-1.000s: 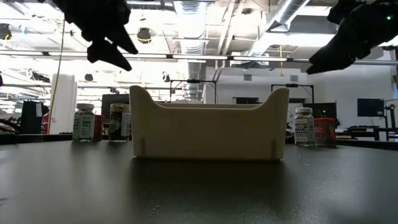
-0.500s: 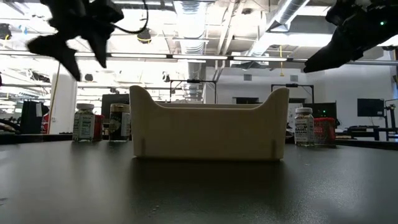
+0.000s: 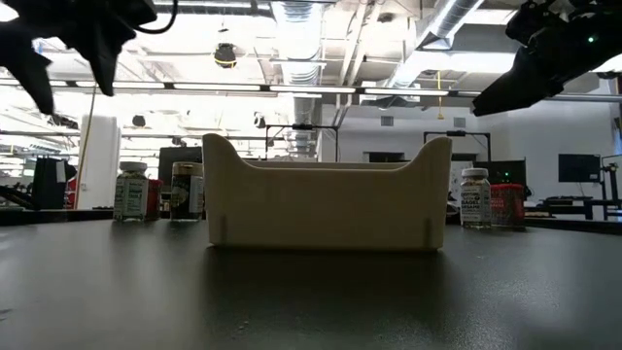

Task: Sort spices by type
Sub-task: Put the bottom left white seasoning bottle into the black transparent bin

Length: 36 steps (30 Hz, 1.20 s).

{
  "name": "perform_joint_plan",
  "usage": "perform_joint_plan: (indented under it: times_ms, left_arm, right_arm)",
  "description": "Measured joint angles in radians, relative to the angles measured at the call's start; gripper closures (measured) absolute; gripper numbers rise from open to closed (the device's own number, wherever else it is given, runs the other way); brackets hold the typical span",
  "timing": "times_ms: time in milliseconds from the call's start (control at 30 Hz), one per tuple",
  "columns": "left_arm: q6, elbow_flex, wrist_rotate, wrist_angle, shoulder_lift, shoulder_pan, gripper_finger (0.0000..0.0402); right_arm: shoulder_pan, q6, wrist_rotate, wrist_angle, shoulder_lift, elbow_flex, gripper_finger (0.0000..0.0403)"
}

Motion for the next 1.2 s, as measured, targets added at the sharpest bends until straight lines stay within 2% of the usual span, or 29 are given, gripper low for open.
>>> perform_joint_plan:
  times_ms: [100, 300, 633, 833, 1200]
  left_arm:
    - [-0.007, 0.0, 0.002, 0.001, 0.0, -0.044, 0.0134]
    - [0.133, 0.0, 0.008, 0.024, 0.0, -0.128, 0.0134]
    - [0.213, 0.0, 0.03, -0.002, 0.0, -0.229, 0.0134]
    - [0.266, 0.0, 0.135, -0.042, 0.0, -0.283, 0.0134]
    - [0.248, 0.0, 0.16, -0.095, 0.0, -0.419, 0.0134]
  right_arm:
    - [0.0, 0.0, 0.0, -0.003, 0.0, 0.0, 0.0014]
    - [0.0, 0.002, 0.0, -0.007, 0.0, 0.0, 0.0014]
    - [0.0, 0.037, -0.001, -0.008, 0.0, 0.0, 0.0014]
    - [0.0, 0.037, -0.001, -0.008, 0.0, 0.0, 0.0014]
    - [0.0, 0.117, -0.002, -0.008, 0.0, 0.0, 0.0014]
